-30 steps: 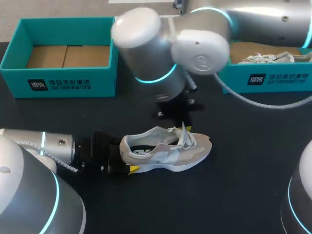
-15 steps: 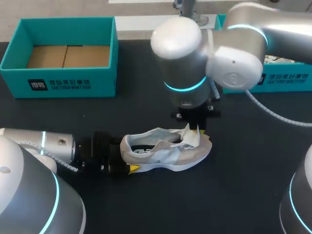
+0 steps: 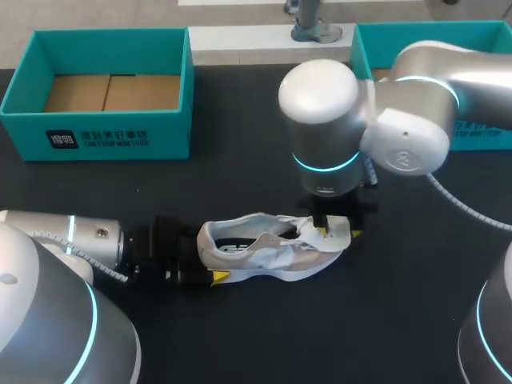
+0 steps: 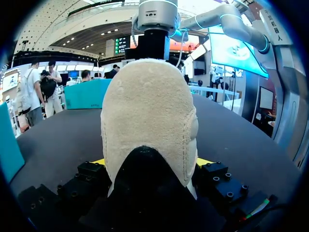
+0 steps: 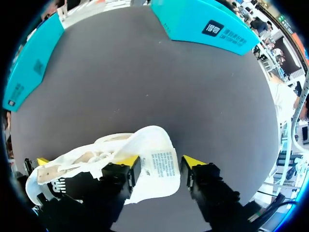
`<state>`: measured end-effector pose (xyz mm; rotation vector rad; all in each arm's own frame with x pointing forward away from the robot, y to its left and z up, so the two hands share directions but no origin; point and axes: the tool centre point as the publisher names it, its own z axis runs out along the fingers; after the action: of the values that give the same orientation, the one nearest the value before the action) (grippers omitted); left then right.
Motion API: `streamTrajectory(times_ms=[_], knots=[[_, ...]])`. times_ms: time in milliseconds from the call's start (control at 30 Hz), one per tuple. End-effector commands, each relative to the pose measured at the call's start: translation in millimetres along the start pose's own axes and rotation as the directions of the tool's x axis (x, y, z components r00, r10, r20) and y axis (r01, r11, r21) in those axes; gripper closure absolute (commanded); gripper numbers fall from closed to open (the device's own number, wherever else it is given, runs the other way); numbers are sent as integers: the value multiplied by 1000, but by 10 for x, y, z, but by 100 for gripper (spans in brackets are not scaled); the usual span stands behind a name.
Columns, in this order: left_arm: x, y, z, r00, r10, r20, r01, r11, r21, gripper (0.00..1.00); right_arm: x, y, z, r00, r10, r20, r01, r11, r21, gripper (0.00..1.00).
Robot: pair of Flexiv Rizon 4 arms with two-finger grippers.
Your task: Take the shoe out of the shoebox, open the shoe tongue, remove and reinsert the insole, then place the shoe into the shoebox
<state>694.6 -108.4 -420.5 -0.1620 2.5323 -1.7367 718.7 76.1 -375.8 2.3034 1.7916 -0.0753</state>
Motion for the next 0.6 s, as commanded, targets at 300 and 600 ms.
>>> streamTrajectory(times_ms=[300,600], knots=[[8,11,-11,1000,0,0,0,1000,-1,100,126,136,-544,995,-60,-76,51,991,-127,0],[8,11,-11,1000,0,0,0,1000,-1,100,388,265,-1168,955,-293,-50,271,927,-259,0]])
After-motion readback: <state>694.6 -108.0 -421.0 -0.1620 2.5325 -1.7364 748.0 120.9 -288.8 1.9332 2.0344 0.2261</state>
